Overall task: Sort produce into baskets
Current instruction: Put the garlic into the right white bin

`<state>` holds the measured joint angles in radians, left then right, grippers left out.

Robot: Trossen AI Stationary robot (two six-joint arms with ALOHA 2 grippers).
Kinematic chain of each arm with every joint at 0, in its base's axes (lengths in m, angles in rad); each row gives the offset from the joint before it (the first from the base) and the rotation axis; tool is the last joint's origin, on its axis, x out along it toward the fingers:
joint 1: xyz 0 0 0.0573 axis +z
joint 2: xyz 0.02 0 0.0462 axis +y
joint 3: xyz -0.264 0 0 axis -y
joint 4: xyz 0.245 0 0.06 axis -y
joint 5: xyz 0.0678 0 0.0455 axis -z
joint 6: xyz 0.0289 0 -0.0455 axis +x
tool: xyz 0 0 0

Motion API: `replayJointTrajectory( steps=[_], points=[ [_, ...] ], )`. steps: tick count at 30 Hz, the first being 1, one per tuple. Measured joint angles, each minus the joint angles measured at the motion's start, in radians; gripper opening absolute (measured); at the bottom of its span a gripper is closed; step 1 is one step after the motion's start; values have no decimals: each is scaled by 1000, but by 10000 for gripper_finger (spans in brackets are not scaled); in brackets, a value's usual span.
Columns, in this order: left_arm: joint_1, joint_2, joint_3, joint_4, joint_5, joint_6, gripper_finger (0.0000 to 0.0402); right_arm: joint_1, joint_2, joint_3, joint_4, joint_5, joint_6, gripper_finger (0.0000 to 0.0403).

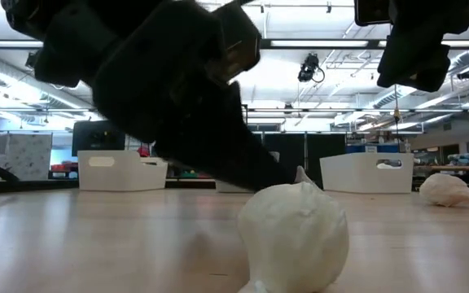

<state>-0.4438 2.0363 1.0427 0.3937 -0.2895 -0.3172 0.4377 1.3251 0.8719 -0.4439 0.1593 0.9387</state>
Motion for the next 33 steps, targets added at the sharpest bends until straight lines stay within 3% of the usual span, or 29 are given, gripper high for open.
replayJointTrajectory(
  steps=[8, 14, 21, 26, 33],
  points=[
    [14, 10, 0, 51, -3, -1, 69, -11, 0, 0, -2, 1, -34, 82],
    [23, 13, 0, 35, 51, -9, 10, -36, 0, 0, 0, 2, -62, 82],
    [26, 14, 0, 92, 57, -42, 4, -73, 0, 0, 1, -3, -101, 82],
    [25, 14, 1, 164, 56, -41, 44, -90, 0, 0, 1, -22, -104, 82],
    [24, 14, 1, 162, 55, 65, 153, -93, 0, 0, 0, -56, -104, 82]
  ],
)
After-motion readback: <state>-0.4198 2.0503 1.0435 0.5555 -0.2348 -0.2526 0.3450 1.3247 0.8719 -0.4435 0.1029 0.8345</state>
